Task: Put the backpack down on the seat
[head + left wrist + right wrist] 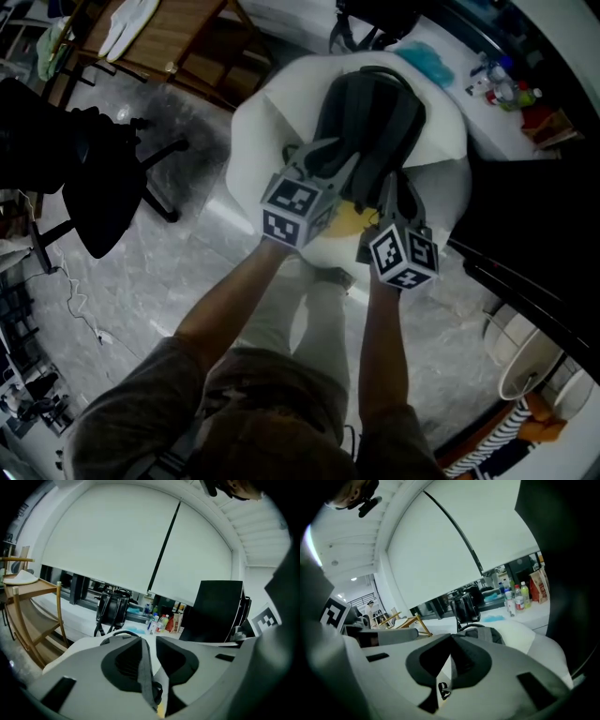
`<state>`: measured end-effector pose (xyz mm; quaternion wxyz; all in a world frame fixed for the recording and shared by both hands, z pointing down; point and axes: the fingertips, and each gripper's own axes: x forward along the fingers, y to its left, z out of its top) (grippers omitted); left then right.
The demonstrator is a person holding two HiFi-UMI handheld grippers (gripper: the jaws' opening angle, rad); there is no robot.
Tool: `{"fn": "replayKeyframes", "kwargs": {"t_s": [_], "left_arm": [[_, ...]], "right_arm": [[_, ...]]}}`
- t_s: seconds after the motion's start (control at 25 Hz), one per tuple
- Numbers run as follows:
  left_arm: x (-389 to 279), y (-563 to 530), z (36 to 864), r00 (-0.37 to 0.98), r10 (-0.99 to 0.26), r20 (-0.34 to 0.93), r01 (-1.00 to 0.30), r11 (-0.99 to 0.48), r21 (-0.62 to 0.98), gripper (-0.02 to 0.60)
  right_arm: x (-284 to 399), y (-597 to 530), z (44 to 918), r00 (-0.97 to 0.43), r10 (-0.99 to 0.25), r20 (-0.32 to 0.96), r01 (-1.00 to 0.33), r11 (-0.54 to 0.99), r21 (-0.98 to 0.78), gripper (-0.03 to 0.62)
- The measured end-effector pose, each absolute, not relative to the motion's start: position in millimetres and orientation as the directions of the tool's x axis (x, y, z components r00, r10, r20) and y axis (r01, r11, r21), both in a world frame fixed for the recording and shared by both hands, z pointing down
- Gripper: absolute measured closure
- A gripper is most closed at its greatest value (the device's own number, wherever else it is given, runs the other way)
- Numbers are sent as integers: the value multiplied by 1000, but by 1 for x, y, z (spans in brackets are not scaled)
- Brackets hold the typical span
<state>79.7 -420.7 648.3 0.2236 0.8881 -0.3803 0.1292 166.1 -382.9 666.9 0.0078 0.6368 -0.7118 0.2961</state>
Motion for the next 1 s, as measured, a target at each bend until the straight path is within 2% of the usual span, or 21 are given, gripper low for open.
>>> {"fn": "replayKeyframes", "kwargs": {"t_s": [0.04,0.08,0.56,1.0], "left_arm": [[81,-415,641,677,-618,401,-734,-609,300,531],[82,-409,634,677,-615,405,-734,-609,301,581],[73,-340,537,644,-612,459,-764,-535,360,581],[66,-279,458,682,-576,450,-731,-558,393,581]], "right_arm": [[162,-380,659,-200,-901,385,-910,25,-414,592],[159,-376,651,-214,-898,384,-907,36,-420,592],[145,-312,549,-303,-873,384,-857,73,-509,594],[115,-257,464,-477,-810,340,-802,242,-546,594]]}}
